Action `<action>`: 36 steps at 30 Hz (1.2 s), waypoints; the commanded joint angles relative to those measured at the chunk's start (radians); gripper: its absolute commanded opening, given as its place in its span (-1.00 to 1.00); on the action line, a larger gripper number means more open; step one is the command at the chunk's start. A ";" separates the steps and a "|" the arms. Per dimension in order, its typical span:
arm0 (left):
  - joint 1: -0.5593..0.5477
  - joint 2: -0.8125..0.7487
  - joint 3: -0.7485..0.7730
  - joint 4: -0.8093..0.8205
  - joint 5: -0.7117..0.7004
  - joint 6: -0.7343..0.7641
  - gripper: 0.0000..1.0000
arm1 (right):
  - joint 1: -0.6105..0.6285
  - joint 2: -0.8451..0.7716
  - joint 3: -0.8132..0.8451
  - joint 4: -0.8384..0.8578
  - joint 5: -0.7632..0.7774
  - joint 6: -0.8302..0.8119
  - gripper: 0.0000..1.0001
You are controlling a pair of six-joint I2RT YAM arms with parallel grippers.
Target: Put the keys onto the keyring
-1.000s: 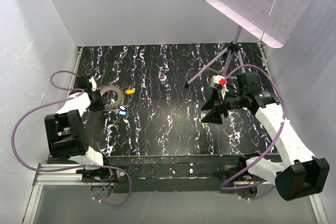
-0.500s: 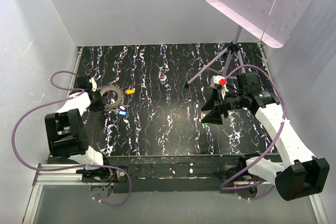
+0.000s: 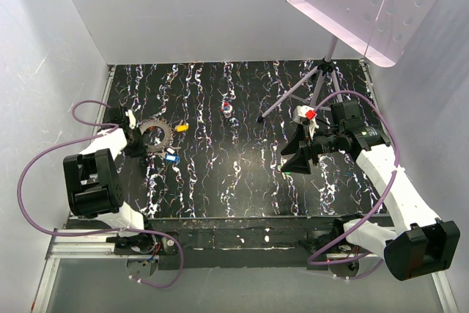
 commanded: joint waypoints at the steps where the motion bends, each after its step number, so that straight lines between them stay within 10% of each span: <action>1: 0.014 0.002 0.023 -0.002 0.013 -0.007 -0.72 | 0.006 -0.020 0.017 -0.003 -0.026 -0.015 0.43; 36: 0.080 0.015 0.013 0.041 0.171 -0.057 -0.77 | 0.006 -0.014 0.017 -0.008 -0.028 -0.020 0.44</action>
